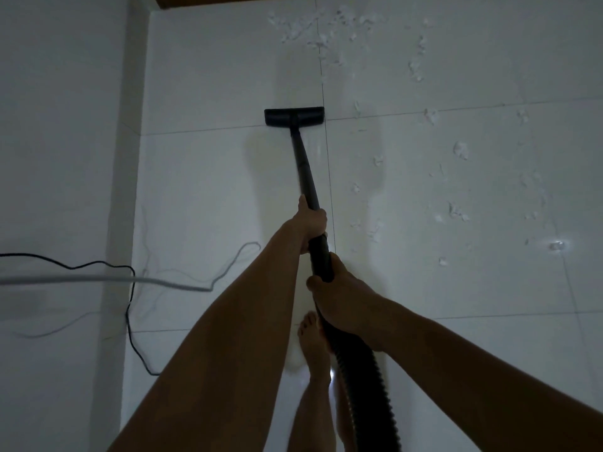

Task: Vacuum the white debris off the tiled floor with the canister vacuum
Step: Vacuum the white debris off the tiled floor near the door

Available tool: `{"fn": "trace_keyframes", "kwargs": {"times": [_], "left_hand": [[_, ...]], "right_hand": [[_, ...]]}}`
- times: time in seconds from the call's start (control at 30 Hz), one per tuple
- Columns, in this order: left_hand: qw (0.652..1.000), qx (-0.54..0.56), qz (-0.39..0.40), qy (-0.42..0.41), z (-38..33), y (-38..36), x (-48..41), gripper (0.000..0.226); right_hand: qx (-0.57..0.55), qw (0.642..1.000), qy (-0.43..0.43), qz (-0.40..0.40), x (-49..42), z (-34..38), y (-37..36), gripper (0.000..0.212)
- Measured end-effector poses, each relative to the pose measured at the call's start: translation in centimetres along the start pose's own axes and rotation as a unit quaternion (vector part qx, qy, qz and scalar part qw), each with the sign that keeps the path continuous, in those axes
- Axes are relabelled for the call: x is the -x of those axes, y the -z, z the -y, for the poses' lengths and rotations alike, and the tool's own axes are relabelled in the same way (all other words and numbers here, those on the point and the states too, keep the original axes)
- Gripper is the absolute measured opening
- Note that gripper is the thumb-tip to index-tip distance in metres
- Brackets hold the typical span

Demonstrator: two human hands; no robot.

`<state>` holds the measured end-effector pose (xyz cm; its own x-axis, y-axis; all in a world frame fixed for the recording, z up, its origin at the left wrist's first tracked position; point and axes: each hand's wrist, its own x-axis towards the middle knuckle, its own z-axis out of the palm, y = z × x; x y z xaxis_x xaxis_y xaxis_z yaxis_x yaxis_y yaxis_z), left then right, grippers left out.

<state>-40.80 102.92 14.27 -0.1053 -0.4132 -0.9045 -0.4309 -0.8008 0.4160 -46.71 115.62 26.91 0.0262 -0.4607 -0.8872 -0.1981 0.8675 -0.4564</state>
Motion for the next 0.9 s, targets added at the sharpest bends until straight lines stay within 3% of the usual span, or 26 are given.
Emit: {"fn": "trace_keyframes", "kwargs": {"times": [0.6, 0.9], "left_hand": [[0.999, -0.025, -0.015, 0.038, 0.9, 0.4, 9.8, 0.070], [0.997, -0.013, -0.034, 0.062, 3.5, 1.1, 12.0, 0.065]], "right_hand": [[-0.022, 0.997, -0.032, 0.061, 7.8, 0.7, -0.6, 0.058], [0.043, 0.994, -0.036, 0.092, 9.6, 0.1, -1.7, 0.056]]}}
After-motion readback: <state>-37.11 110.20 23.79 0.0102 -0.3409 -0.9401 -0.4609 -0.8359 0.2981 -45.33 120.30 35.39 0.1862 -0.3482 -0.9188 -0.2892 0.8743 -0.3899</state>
